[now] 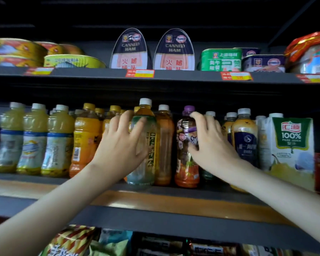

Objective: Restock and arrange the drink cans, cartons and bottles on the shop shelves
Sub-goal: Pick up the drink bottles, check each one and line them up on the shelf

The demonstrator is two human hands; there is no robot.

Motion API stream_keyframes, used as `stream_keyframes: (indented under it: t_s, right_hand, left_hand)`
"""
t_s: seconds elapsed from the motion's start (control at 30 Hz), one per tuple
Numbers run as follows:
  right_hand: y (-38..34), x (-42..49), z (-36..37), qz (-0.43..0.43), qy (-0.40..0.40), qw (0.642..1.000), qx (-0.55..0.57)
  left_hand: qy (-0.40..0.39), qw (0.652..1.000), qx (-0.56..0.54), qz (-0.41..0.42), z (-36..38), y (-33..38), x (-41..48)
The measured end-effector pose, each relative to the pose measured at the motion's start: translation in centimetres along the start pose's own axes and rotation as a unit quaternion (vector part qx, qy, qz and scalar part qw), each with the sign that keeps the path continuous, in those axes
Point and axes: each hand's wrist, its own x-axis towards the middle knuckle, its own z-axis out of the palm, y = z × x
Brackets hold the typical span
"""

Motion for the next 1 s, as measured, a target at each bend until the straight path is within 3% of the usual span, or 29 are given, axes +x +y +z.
stream_keyframes:
  t_s: [0.07, 0.17, 0.4, 0.6, 0.77, 0.9, 1.0]
  right_hand:
    - [-2.4, 0.0, 0.3, -0.049, -0.019, 0.996, 0.074]
    - [-5.3, 0.2, 1.8, -0.066, -0.121, 0.977, 0.162]
    - [-7.2, 0.4, 3.9, 0.027, -0.214, 0.937, 0.274]
    - [-6.5, -0.4, 2.6, 0.042, -0.146, 0.931, 0.332]
    - [-3.9, -1.8, 0.4, 0.066, -0.14, 0.935, 0.319]
    - [-1.4, -3.6, -2.0, 0.098, -0.134, 0.947, 0.277]
    - [0.7, -4.5, -3.3, 0.128, -0.131, 0.955, 0.233]
  left_hand:
    - [-0.094, 0.984, -0.123, -0.083, -0.7, 0.0, -0.7]
    - [-0.176, 0.958, -0.211, -0.083, -0.3, 0.0, -1.2]
    - [-0.164, 0.947, -0.271, -0.056, -0.9, -0.4, -2.1]
    - [-0.102, 0.952, -0.288, 0.007, -1.1, 0.7, -2.5]
    - [-0.093, 0.951, -0.287, 0.075, -0.7, 2.4, -1.7]
    - [-0.083, 0.959, -0.223, 0.154, 0.1, 3.5, -0.5]
    - [-0.058, 0.97, -0.17, 0.164, 0.6, 4.4, 0.8]
